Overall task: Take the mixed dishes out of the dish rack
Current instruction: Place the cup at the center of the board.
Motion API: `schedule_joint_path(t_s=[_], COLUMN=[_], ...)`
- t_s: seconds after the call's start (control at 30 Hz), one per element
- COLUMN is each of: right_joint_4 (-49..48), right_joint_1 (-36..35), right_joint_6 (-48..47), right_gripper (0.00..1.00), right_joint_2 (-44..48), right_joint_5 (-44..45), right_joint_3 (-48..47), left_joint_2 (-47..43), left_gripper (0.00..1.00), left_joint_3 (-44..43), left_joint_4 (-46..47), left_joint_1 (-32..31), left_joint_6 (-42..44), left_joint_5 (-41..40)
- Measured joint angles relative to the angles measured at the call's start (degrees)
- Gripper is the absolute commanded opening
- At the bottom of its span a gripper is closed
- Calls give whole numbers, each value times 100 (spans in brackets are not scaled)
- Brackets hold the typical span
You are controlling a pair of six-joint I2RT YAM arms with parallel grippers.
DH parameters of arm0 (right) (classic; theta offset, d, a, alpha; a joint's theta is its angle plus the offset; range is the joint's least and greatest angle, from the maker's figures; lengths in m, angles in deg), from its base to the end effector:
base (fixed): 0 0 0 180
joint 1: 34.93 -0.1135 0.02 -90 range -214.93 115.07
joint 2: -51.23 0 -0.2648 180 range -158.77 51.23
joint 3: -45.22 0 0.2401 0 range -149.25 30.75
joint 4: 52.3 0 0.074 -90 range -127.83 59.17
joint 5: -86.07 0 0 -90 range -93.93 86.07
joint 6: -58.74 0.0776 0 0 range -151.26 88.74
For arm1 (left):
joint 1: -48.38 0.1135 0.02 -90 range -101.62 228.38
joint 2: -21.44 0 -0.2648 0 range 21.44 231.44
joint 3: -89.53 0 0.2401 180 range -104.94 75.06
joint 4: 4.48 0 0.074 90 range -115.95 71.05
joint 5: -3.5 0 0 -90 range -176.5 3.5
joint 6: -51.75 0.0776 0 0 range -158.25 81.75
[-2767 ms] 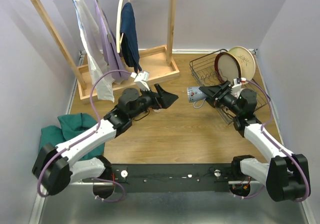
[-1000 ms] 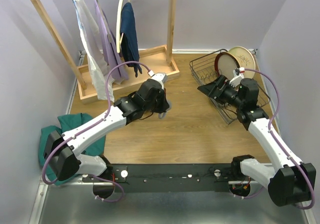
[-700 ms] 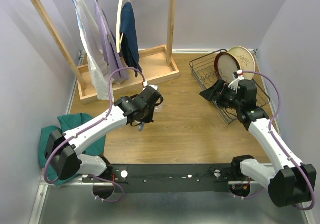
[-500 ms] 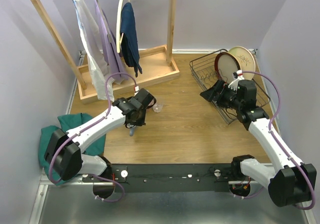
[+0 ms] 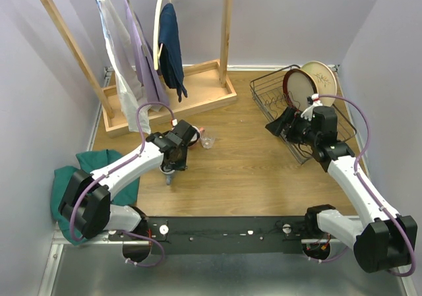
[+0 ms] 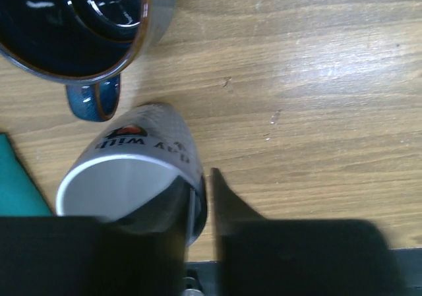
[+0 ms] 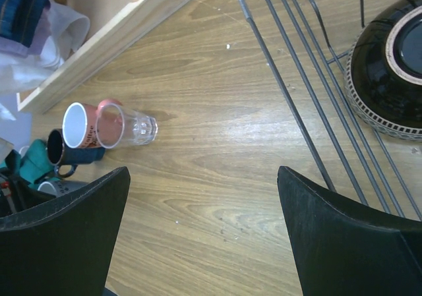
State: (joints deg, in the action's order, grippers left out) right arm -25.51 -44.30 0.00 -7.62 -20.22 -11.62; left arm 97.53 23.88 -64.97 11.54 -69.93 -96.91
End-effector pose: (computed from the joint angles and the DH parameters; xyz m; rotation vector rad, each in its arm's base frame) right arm 0.2462 0.0627 0.2602 0.2269 2.1212 0.7218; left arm 0.2017 -0.1336 0.1850 0.0822 2.7642 -0.0533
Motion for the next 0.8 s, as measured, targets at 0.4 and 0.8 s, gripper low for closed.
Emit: schedule_joint_path(t_s=[0.4, 0.8], right_joint_4=[402, 997], right_joint_1=[0, 0], right_joint_6=[-490, -1056], right_gripper=[100, 100], right_joint_2=[-144, -658], right_joint_5=[511, 1996], right_joint_3=[-472, -1550], left_joint_2=[-597, -3058], left_gripper=[96, 99], left_joint_3=[-59, 367], left_joint_4=[20, 787], left_joint_1=[2, 4], left_joint_6=[-181, -101], left_joint_5=[52, -525])
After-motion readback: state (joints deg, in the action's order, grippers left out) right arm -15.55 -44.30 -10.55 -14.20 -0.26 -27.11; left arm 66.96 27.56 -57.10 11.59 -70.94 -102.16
